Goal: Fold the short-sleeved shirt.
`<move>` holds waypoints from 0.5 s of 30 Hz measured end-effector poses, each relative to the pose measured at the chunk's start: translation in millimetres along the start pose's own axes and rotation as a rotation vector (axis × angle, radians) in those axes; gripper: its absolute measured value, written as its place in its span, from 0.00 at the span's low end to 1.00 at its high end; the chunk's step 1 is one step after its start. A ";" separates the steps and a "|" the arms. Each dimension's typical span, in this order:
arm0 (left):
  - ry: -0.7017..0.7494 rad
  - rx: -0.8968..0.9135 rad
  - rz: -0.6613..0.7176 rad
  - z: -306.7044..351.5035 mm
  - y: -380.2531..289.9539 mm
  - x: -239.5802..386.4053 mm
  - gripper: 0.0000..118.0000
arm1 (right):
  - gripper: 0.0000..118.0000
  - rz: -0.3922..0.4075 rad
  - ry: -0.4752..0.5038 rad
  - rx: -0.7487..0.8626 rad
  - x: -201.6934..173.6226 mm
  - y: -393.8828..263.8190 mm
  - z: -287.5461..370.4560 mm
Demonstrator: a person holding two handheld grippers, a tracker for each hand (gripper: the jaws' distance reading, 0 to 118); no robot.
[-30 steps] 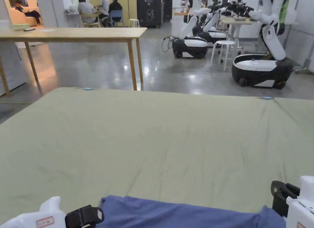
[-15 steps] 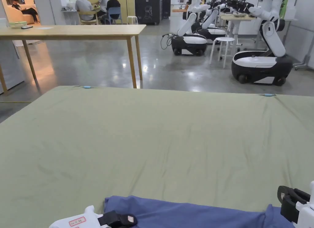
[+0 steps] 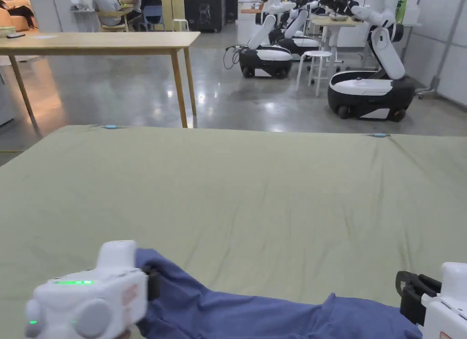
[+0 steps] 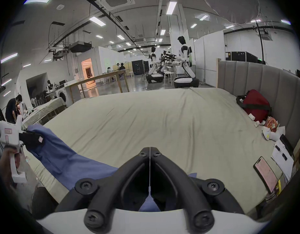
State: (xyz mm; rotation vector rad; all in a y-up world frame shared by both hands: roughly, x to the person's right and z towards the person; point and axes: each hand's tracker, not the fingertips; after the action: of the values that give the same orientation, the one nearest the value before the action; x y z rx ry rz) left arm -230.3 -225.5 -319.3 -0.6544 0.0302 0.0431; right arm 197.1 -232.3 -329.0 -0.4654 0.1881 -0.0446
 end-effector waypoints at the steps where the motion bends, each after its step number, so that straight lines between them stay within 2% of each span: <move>1: -0.022 -0.011 -0.085 -2.7 -0.2 35.8 0.03 | 0.01 -0.003 0.004 -0.003 -0.1 -1.1 -0.7; 5: -0.059 -0.070 -0.456 -41.9 -34.9 163.4 0.03 | 0.01 -0.006 0.011 -0.009 -2.7 -5.9 3.2; 7: -0.062 -0.142 -0.530 -72.9 -60.4 191.2 0.03 | 0.01 0.000 0.011 -0.010 -2.4 -8.6 6.8; 8: -0.061 -0.195 -0.485 -87.3 -70.4 193.7 0.06 | 0.01 0.000 0.012 -0.010 -1.4 -9.8 8.6; 10: -0.084 -0.249 -0.384 -100.8 -80.7 186.1 0.25 | 0.01 -0.002 0.013 -0.016 1.4 -11.3 10.9; 11: -0.099 -0.220 -0.333 -95.6 -76.9 175.5 0.48 | 0.01 -0.001 0.014 -0.019 2.7 -11.8 11.1; 12: -0.135 -0.174 -0.288 -85.7 -70.6 167.8 0.88 | 0.01 0.001 0.014 -0.023 3.6 -11.7 11.0; 13: -0.207 -0.177 -0.219 -78.1 -61.7 156.4 0.98 | 0.01 0.003 0.013 -0.026 5.4 -12.0 10.8; 15: -0.375 -0.174 -0.059 -64.3 -43.7 134.6 0.96 | 0.01 -0.005 0.014 -0.029 7.1 -11.8 10.4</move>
State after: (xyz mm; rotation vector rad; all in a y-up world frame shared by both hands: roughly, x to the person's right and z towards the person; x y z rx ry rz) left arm -94.7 -295.2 -349.3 -0.8117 -0.3574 0.1119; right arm 206.1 -238.9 -315.8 -0.4947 0.2012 -0.0497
